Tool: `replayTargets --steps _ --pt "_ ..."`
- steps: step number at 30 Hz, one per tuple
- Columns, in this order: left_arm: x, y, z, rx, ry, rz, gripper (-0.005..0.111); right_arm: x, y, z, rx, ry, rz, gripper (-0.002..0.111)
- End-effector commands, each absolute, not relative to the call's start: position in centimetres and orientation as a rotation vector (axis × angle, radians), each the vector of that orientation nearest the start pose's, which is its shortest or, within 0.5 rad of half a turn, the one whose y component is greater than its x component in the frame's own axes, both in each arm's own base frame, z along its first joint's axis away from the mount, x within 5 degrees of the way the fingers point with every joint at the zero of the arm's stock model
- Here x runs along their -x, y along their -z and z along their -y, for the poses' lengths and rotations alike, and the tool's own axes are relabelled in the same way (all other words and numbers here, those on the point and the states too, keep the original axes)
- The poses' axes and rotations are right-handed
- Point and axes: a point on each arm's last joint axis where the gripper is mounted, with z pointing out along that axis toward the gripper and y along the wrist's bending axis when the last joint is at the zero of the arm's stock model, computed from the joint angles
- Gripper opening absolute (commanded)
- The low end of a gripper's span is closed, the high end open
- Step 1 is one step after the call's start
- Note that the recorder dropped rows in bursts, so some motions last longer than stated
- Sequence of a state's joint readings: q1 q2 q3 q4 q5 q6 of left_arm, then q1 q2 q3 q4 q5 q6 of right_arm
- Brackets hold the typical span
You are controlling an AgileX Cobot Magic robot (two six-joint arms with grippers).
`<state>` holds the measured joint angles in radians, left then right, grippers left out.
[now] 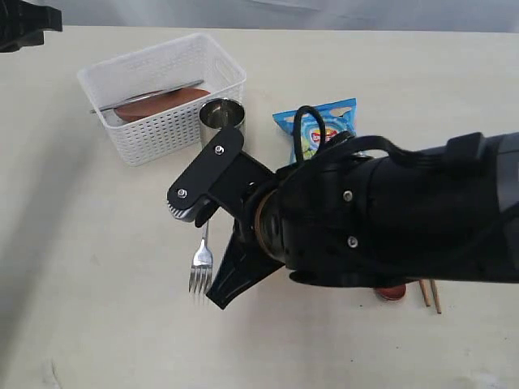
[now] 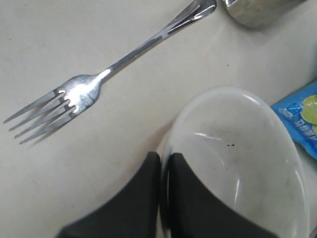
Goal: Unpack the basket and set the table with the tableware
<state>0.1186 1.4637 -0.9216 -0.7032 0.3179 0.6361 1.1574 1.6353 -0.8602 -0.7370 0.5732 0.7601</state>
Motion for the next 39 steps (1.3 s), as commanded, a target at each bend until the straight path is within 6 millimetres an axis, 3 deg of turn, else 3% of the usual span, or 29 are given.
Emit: replayTargets --steps 1,5,11,15,21,29,34,39 --pt "-30.8 -26.1 -1.9 0.081 0.199 -2.26 0.0 -15.1 -17.5 -26.3 1.204 0.073 -2.301 0.0" --pt "-30.8 -26.1 -1.8 0.079 0.202 -2.263 0.0 -15.1 -17.0 -26.7 1.217 0.047 -2.301 0.006" --pt "-30.8 -26.0 -1.8 0.068 0.204 -2.269 0.0 -15.0 -17.0 -26.9 1.222 0.012 -2.288 0.046" --pt "-30.8 -26.0 -1.8 0.066 0.203 -2.269 0.0 -15.1 -17.5 -26.9 1.218 0.004 -2.273 0.046" --pt "-30.8 -26.0 -1.8 0.062 0.204 -2.271 0.0 -14.7 -22.1 -25.7 1.142 -0.077 -2.17 0.046" --pt "-30.7 -26.0 -1.7 0.06 0.207 -2.274 0.0 -15.3 -30.1 -20.7 0.945 -0.026 -2.033 0.047" --pt "-30.7 -26.0 -1.7 0.06 0.207 -2.274 0.0 -18.5 -34.4 -17.8 0.837 -0.043 -2.048 0.049" --pt "-30.7 -25.9 -1.7 0.045 0.211 -2.283 0.0 -23.5 -36.1 -15.1 0.823 -0.149 -2.145 0.049"
